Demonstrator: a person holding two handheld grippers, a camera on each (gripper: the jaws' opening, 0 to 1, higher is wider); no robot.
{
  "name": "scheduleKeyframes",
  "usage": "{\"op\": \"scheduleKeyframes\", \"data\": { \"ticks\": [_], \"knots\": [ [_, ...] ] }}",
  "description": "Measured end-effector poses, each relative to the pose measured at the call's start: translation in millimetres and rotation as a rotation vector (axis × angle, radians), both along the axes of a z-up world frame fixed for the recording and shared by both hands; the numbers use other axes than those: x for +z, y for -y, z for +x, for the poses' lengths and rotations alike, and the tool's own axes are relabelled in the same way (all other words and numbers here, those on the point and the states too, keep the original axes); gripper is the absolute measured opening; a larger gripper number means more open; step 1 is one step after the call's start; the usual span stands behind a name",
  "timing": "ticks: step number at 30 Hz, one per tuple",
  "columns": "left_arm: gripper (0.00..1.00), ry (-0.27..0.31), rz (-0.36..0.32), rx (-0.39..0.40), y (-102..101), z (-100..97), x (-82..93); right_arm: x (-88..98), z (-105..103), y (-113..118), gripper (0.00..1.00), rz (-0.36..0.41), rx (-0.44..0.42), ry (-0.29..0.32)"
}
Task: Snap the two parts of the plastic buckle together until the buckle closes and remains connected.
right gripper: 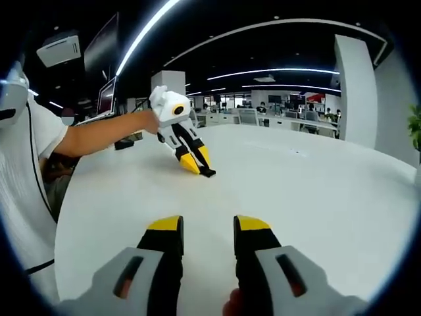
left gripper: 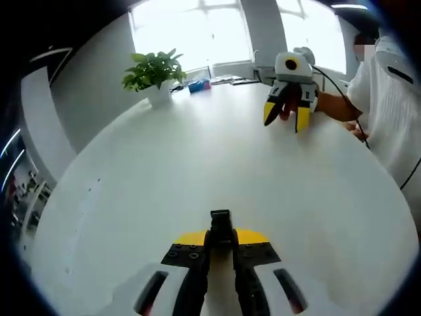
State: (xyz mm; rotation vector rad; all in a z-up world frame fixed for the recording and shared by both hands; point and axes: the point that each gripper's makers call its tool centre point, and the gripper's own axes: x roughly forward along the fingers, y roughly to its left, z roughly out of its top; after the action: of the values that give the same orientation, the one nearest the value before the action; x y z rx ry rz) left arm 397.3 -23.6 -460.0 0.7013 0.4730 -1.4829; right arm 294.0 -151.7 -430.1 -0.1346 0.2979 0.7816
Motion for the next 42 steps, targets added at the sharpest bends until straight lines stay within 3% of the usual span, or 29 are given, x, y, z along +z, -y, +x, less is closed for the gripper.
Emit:
{"op": "scheduleKeyframes", "data": {
  "ticks": [6, 19, 42],
  "knots": [
    [0.12, 0.028, -0.002, -0.006, 1, 7.3, 2.5, 1.3, 1, 1, 0.30, 0.008, -0.008, 0.004],
    [0.12, 0.018, -0.005, 0.003, -2, 12.7, 5.6, 1.5, 0, 1, 0.30, 0.015, -0.006, -0.004],
    [0.12, 0.052, -0.004, -0.005, 3, 3.7, 4.5, 2.9, -2, 0, 0.30, 0.022, -0.001, -0.006]
  ]
}}
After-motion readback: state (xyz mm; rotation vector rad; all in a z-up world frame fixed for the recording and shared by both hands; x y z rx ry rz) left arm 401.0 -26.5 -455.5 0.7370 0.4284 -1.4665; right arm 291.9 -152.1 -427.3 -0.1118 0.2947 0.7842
